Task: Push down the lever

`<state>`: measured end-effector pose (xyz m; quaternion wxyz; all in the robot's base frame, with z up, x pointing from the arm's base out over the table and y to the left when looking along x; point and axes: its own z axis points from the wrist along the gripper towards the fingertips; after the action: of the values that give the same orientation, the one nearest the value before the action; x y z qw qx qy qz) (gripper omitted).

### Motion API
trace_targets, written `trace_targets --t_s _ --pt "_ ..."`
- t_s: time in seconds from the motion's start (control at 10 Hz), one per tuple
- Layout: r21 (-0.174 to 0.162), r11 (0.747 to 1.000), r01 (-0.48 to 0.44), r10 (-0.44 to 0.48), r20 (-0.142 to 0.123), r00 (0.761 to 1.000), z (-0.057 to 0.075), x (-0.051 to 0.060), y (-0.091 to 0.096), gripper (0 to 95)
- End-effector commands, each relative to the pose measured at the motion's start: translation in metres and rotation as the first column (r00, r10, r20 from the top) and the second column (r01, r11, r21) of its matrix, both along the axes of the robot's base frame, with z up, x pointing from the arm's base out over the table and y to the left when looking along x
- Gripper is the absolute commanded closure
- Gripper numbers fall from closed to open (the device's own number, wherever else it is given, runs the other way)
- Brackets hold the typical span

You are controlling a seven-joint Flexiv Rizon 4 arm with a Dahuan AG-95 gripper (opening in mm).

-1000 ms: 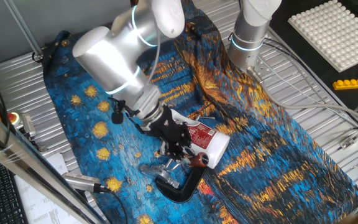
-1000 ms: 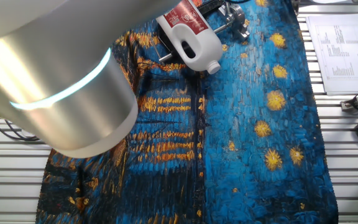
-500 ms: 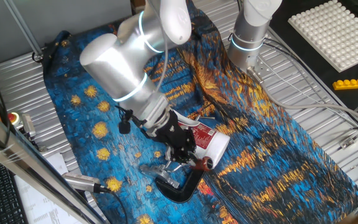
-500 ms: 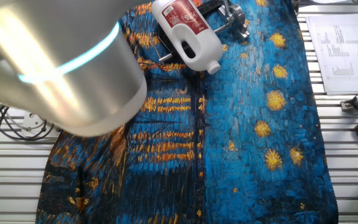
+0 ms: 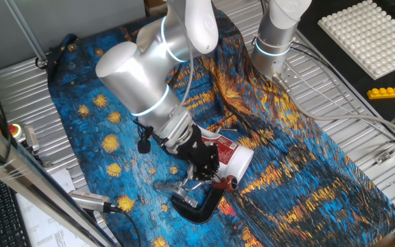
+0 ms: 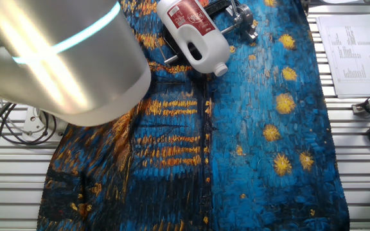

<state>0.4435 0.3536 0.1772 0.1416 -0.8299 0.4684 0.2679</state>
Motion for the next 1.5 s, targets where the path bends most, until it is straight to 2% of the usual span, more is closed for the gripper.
trace_targets --t_s 0.1,0.2,0.4,0.5,0.8,1.0,1.4,1.5 --pt "-0.017 1.000 -0.005 0.005 0.000 1.000 -0.0007 0.0011 0.0006 95.0" --pt "-0.027 1.000 -0.006 0.006 0.000 1.000 -0.0012 0.0012 0.0006 95.0" --pt "-0.019 1.000 -0.005 0.005 -0.001 1.000 -0.0009 0.0010 0.0005 95.0" --pt "-0.020 1.000 0.001 -0.001 -0.004 1.000 -0.0009 0.0010 0.0005 76.0" --pt "-0.019 0.999 -0.025 0.025 0.011 1.000 -0.0009 0.0010 0.0005 76.0" --pt "-0.028 0.999 -0.025 0.025 0.012 1.000 -0.0009 0.0010 0.0005 76.0" --pt "-0.015 0.999 -0.041 0.041 0.009 0.999 -0.0011 0.0002 0.0027 76.0" --pt "-0.018 0.999 -0.048 0.048 -0.004 0.999 -0.0021 -0.0039 0.0093 76.0"
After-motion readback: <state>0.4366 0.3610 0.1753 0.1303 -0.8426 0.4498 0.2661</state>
